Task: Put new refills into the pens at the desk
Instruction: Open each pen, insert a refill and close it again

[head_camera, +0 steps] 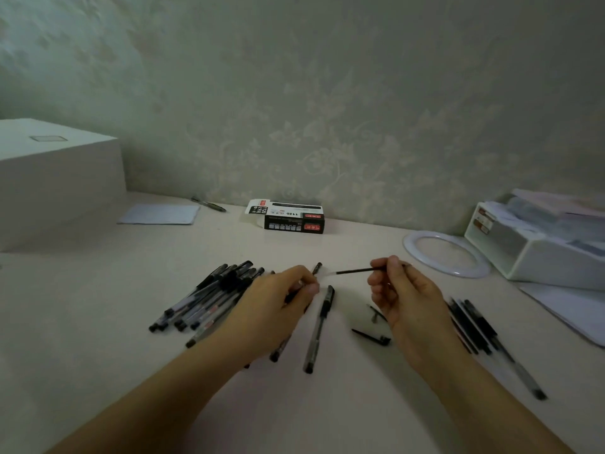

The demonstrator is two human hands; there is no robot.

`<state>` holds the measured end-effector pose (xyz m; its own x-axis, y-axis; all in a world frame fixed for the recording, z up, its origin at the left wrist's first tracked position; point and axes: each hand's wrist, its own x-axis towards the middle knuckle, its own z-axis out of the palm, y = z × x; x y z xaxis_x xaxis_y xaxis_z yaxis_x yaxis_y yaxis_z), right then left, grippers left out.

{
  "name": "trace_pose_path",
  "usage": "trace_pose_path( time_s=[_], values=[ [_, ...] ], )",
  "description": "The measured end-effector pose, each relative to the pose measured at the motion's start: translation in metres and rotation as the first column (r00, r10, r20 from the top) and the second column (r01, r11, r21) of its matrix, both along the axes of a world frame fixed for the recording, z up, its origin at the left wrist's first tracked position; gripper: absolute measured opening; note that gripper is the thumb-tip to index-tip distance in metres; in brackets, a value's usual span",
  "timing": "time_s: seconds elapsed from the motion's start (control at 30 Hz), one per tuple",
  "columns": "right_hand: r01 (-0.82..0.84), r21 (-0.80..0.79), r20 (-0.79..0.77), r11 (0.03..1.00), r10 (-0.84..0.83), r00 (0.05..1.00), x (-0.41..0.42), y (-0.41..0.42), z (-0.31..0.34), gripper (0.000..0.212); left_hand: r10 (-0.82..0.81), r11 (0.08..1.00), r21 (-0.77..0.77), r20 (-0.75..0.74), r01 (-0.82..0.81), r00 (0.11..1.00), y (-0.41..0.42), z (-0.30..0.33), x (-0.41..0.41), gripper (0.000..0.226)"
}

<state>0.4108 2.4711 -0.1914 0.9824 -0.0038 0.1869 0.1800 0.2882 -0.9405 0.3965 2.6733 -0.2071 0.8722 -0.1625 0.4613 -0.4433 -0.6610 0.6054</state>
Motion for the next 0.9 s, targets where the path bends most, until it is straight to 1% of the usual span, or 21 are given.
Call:
trace_pose_path(
  time_s=[0.1, 0.2, 0.33, 0.47, 0.63, 0.77, 0.9],
  values=[
    [0.011, 0.024, -0.003, 1.000, -0.011, 1.000, 0.0025, -0.0037, 0.0011, 0.036, 0.034, 0.997, -0.074, -0.033, -0.037, 0.999, 0.0011, 0.0008, 0.0004, 0.013],
    [-0.024, 0.044, -0.014, 0.999, 0.025, 1.000, 0.0037, -0.0047, -0.0002, 0.035, 0.017, 0.994, -0.105, -0.051, -0.023, 0.999, 0.0010, 0.0023, -0.0006, 0.014],
    [-0.062, 0.037, -0.006, 0.997, 0.062, 0.998, 0.0033, -0.0023, -0.0029, 0.036, -0.007, 0.994, -0.106, -0.049, 0.002, 0.999, 0.0009, 0.0017, -0.0010, 0.014],
    [-0.066, 0.016, 0.003, 0.998, 0.065, 0.998, 0.0027, -0.0028, -0.0028, 0.035, -0.013, 0.996, -0.086, -0.037, 0.010, 0.999, 0.0035, 0.0027, -0.0011, 0.012],
    [-0.066, 0.004, -0.009, 0.998, 0.066, 0.998, 0.0032, -0.0049, 0.0010, 0.036, -0.122, 0.992, -0.015, -0.040, 0.122, 0.992, 0.0028, 0.0050, -0.0040, 0.013],
    [-0.088, -0.056, -0.015, 0.995, 0.087, 0.996, 0.0022, -0.0039, 0.0014, 0.035, -0.122, 0.992, -0.023, -0.040, 0.121, 0.992, 0.0020, 0.0045, -0.0040, 0.013],
    [-0.036, 0.045, -0.046, 0.998, 0.038, 0.998, 0.0033, -0.0071, 0.0040, 0.034, -0.101, 0.994, -0.043, -0.043, 0.099, 0.994, 0.0028, 0.0052, -0.0036, 0.011]
  ],
)
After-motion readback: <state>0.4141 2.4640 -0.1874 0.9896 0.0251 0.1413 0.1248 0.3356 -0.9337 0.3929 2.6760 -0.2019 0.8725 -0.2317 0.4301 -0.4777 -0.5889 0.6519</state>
